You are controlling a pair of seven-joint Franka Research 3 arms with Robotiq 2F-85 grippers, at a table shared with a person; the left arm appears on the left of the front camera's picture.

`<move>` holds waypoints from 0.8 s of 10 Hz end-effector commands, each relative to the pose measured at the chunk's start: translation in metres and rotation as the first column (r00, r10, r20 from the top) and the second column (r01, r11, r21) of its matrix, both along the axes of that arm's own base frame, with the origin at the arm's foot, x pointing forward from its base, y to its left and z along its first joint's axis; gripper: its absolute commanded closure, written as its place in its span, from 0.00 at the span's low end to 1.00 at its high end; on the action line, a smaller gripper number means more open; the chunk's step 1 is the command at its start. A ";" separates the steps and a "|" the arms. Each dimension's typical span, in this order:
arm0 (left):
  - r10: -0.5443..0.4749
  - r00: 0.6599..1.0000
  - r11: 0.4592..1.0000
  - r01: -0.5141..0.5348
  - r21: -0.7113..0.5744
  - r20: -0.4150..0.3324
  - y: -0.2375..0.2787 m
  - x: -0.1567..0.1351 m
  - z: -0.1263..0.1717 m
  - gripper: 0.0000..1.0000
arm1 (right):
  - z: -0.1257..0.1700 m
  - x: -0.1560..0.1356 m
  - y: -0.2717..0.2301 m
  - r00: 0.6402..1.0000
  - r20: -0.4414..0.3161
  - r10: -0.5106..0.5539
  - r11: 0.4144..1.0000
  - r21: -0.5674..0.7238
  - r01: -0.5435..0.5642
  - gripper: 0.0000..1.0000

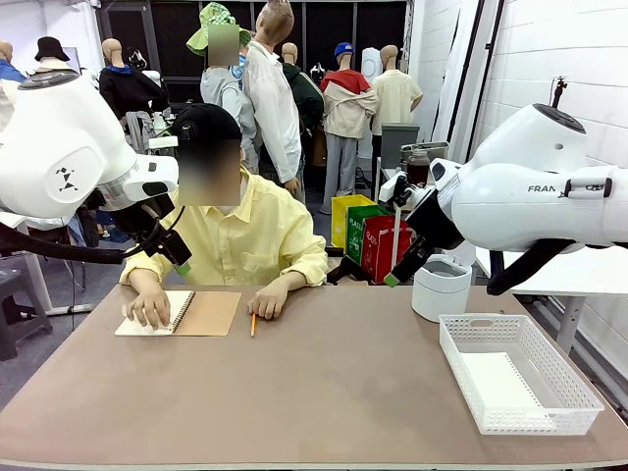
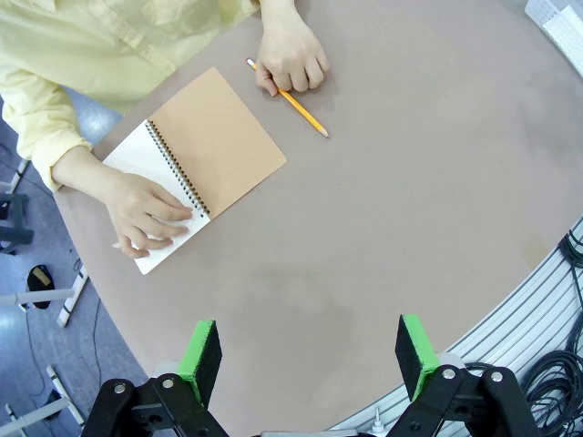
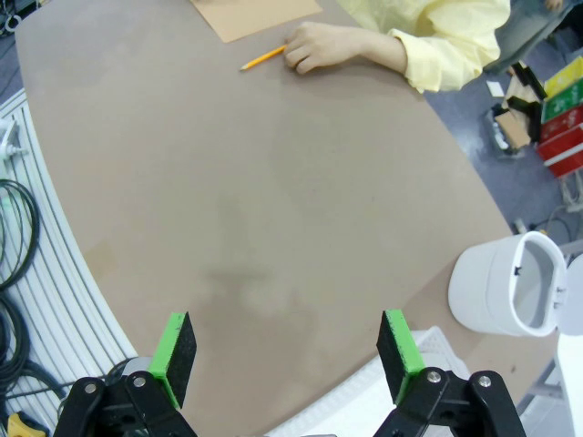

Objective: Sort the paper based on its condition.
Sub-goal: If a person hands you a paper, place it in the Organizing basket , and if it's crumpled, put it in the Trash can.

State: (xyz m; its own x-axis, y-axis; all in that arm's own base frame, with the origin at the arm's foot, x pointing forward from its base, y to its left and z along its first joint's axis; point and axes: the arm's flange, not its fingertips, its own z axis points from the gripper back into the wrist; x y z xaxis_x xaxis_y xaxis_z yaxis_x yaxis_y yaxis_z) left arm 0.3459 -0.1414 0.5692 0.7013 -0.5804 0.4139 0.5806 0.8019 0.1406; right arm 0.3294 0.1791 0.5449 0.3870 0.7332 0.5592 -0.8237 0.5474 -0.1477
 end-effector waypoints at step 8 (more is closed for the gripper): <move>-0.001 1.000 1.000 0.001 -0.003 0.000 0.001 0.000 0.001 0.00 | 0.001 0.002 0.002 1.000 -0.011 0.007 1.000 -0.005 -0.007 0.00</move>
